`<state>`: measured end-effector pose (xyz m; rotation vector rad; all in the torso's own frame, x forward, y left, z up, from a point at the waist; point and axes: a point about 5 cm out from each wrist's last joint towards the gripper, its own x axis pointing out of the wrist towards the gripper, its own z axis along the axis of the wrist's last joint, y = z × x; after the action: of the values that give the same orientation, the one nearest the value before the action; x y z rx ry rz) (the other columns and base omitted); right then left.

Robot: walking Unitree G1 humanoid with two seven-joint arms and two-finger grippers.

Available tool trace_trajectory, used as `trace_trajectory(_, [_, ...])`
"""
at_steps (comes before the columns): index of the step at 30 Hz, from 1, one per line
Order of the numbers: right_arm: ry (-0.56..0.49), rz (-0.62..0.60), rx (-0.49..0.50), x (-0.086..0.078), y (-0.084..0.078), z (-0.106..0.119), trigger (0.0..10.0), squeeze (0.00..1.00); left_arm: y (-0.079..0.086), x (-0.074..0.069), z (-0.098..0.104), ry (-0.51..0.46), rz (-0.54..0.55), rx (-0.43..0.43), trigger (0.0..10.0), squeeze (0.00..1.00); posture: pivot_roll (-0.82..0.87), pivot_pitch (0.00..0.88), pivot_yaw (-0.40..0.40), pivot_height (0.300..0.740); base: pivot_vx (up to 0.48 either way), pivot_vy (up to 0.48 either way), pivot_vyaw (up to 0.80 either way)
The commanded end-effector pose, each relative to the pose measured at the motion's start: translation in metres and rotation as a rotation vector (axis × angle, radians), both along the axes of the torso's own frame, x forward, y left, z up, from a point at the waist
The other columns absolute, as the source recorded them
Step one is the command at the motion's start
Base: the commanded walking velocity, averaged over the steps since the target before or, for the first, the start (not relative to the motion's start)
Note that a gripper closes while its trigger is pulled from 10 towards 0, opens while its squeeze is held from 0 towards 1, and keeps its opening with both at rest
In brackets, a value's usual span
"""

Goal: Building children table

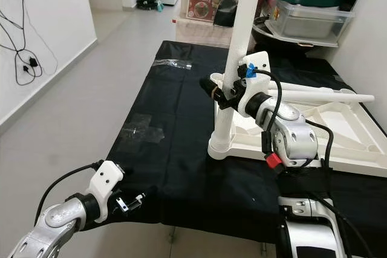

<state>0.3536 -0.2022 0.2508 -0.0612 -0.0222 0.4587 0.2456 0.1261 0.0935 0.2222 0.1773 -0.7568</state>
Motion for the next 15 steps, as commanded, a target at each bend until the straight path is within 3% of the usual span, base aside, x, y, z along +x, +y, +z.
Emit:
trace_trajectory(1, [-0.003,-0.006,-0.019,0.002,-0.002,0.0,8.5,0.0,-0.003,-0.002,-0.004,0.007,-0.014,0.008,10.0,0.0,0.0,0.0,-0.077,0.74,0.0,0.0,0.0])
trace_trajectory(2, [0.001,-0.013,-0.02,0.002,-0.003,-0.001,8.5,0.0,-0.003,-0.002,-0.004,0.006,-0.013,0.008,10.0,0.0,0.0,0.0,-0.077,0.74,0.0,0.0,0.0])
trace_trajectory(3, [0.007,-0.024,-0.016,0.003,-0.004,-0.002,0.0,0.0,-0.003,-0.002,-0.004,0.006,-0.013,0.008,10.0,0.0,0.0,0.0,-0.078,0.74,0.0,0.0,0.0])
trace_trajectory(15, [-0.006,-0.176,0.063,0.01,-0.018,-0.004,0.0,0.0,-0.004,-0.003,-0.003,0.002,-0.013,0.008,10.0,0.0,0.01,0.0,-0.079,0.74,0.0,0.0,0.0])
